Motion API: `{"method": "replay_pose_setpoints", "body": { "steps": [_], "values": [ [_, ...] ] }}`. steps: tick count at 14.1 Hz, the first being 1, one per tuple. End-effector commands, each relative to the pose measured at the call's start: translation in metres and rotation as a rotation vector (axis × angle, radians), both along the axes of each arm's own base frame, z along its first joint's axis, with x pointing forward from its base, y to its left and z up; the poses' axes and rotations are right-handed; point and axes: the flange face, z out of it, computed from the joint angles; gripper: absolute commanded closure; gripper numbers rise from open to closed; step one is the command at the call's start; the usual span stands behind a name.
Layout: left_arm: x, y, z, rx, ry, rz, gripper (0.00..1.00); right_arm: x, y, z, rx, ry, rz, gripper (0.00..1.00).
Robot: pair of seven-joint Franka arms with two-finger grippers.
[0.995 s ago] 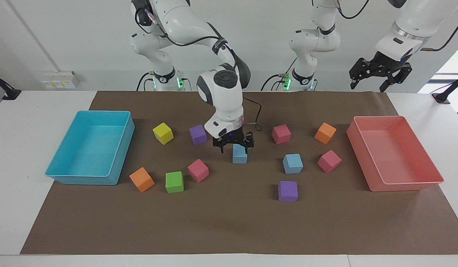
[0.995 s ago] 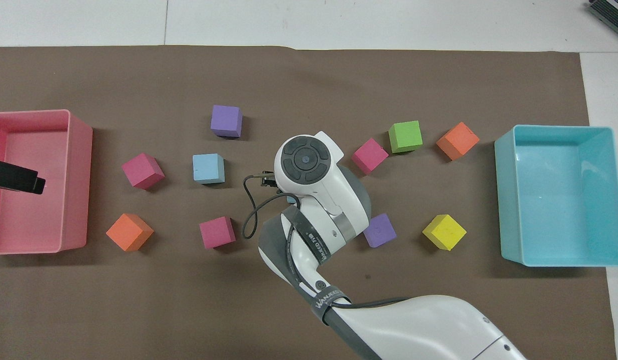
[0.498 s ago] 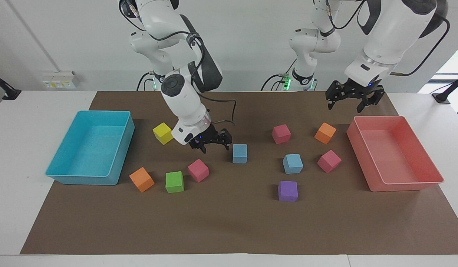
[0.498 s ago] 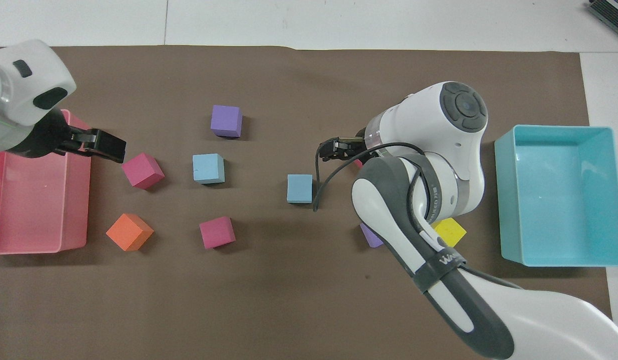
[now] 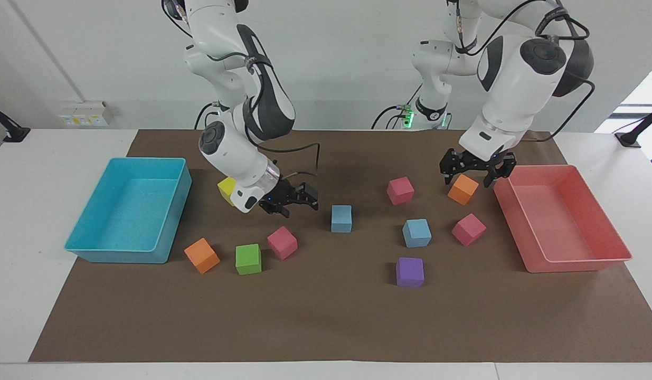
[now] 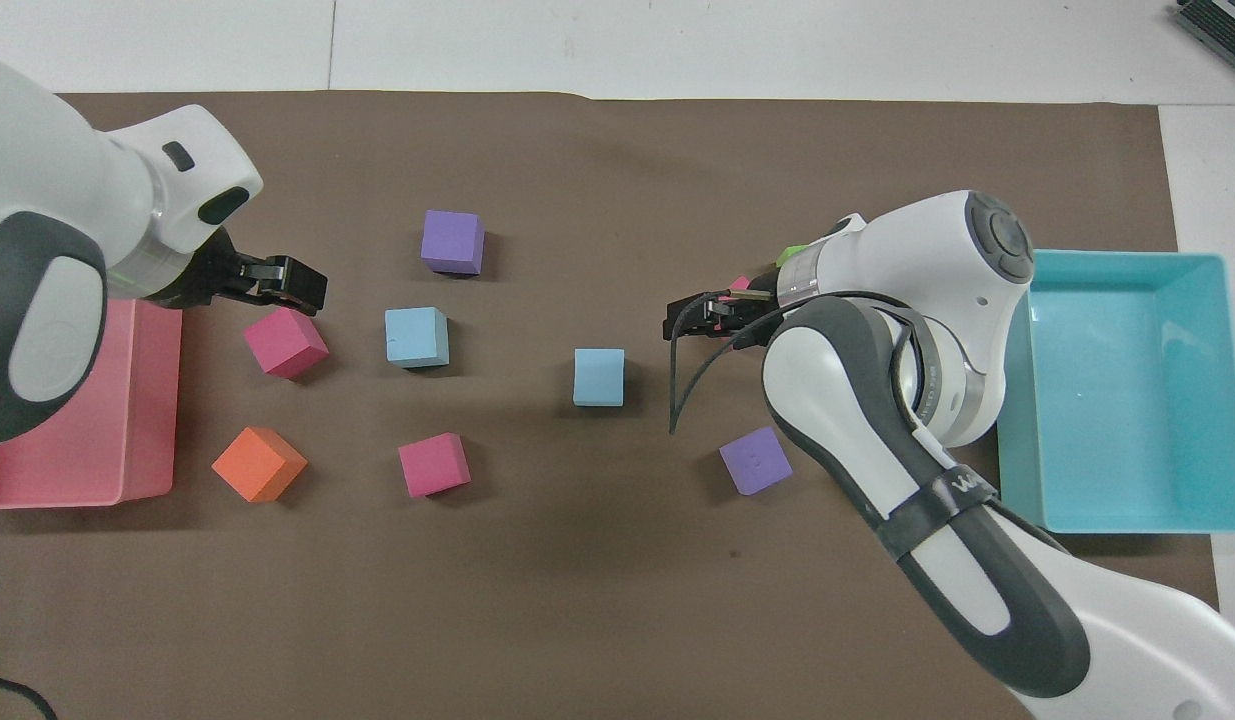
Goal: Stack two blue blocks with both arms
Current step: 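Release the cube with the right gripper while the left gripper reaches the other blue cube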
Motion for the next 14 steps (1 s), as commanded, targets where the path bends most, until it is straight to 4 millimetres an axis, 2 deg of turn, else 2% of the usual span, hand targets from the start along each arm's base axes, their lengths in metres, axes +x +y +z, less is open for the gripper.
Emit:
{"method": "replay_pose_setpoints", "body": {
  "steps": [1,2,5,6,8,11,14],
  "values": [
    [-0.004,-0.007,-0.037,0.017,-0.031,0.021,0.0,-0.012,-0.006,-0.011,0.05,-0.008,-0.021,0.42],
    [-0.007,-0.018,-0.05,0.016,-0.034,0.022,0.0,-0.014,-0.007,-0.015,0.057,-0.003,-0.028,0.53],
    [-0.006,-0.036,-0.087,0.019,-0.06,0.076,0.0,-0.018,-0.008,-0.026,0.089,0.02,-0.069,0.93],
    [-0.004,-0.038,-0.095,0.017,-0.063,0.084,0.0,-0.019,-0.008,-0.028,0.095,0.018,-0.075,1.0],
    [-0.003,-0.05,-0.113,0.01,-0.078,0.093,0.0,-0.023,-0.007,-0.035,0.118,0.039,-0.095,1.0],
    [-0.003,-0.051,-0.138,0.003,-0.093,0.11,0.0,-0.027,-0.013,-0.048,0.115,0.049,-0.079,1.0],
    [0.0,-0.052,-0.15,0.02,-0.107,0.093,0.0,-0.031,-0.015,-0.065,0.199,0.048,-0.086,1.0]
  ]
}}
